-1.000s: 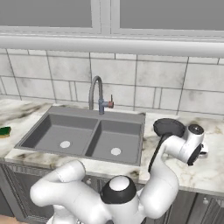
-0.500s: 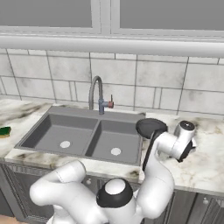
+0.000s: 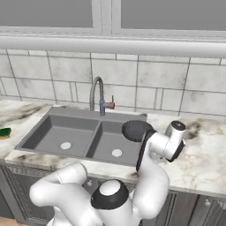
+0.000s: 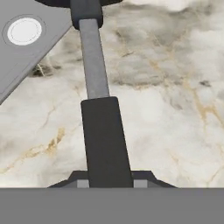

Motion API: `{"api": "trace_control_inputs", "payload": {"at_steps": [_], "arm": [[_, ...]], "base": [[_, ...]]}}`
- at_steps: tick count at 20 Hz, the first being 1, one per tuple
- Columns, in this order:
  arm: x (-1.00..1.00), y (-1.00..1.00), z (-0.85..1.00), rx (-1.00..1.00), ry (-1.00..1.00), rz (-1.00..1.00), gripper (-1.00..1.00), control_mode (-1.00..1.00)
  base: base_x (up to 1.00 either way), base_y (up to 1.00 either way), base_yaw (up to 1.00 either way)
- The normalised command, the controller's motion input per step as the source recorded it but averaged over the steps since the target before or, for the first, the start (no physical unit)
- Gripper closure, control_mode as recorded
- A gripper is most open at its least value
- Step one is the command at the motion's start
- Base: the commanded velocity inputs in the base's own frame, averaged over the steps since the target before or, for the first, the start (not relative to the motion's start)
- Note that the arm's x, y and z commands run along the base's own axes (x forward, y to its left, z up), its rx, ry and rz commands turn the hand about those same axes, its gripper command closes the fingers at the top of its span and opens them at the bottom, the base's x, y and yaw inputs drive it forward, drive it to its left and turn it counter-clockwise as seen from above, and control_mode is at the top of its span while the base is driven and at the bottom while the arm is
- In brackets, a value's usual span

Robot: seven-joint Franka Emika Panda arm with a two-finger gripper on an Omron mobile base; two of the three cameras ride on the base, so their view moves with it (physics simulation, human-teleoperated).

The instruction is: Pick the pan and sponge and place them into the sink. Then turn on the water.

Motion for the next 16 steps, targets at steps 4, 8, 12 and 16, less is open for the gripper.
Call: {"api": "trace_control_inputs", "payload": {"at_steps": [4, 8, 12, 16], "arm": [[0.0, 0.5, 0.0, 0.0, 0.0, 0.19, 1.0, -1.0], [0.01, 0.61, 0.0, 0.0, 0.0, 0.17, 1.0, -1.0], [0.07, 0.63, 0.0, 0.0, 0.0, 0.16, 1.0, -1.0], [0.11, 0.62, 0.0, 0.0, 0.0, 0.15, 1.0, -1.0]], "base": [[0.0, 0.0, 0.0], [0.0, 0.0, 0.0], [0.0, 0.0, 0.0], [0.0, 0.0, 0.0]]}}
